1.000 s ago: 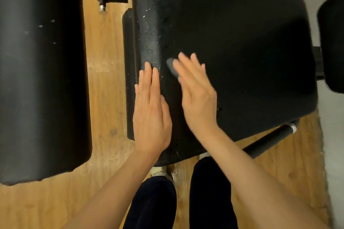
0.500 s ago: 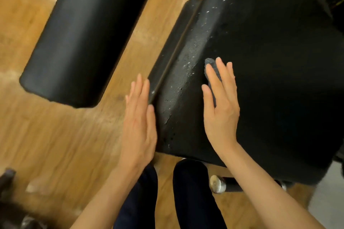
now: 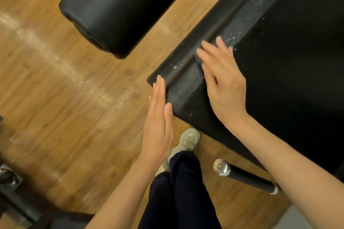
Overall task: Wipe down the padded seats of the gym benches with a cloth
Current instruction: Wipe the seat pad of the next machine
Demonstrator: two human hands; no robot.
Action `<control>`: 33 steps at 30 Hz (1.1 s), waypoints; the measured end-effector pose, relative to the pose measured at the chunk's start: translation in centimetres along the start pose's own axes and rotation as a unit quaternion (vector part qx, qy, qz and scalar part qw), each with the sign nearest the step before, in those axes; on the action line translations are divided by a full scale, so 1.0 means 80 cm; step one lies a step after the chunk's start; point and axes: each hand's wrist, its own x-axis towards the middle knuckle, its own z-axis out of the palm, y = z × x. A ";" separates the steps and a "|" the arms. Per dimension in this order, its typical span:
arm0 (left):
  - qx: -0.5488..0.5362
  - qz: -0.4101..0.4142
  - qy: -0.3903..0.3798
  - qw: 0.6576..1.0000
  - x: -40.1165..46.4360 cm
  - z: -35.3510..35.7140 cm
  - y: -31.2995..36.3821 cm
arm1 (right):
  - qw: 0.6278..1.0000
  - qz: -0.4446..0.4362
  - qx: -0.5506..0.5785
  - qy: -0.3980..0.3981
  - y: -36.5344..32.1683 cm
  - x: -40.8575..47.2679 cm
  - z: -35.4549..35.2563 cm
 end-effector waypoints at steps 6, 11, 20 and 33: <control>-0.060 0.025 0.031 0.997 0.001 0.011 -0.011 | 0.998 -0.045 -0.026 -0.036 -0.015 -0.138 -0.012; -0.109 0.001 0.037 0.993 0.000 0.017 -0.009 | 0.999 -0.044 -0.016 -0.026 -0.032 -0.079 0.008; -0.253 -0.093 0.078 0.960 -0.013 0.029 0.004 | 0.969 -0.184 -0.077 -0.148 0.016 -0.141 -0.027; -0.449 -0.167 0.249 0.842 -0.004 0.070 0.043 | 0.931 -0.292 -0.023 -0.220 0.006 -0.067 -0.022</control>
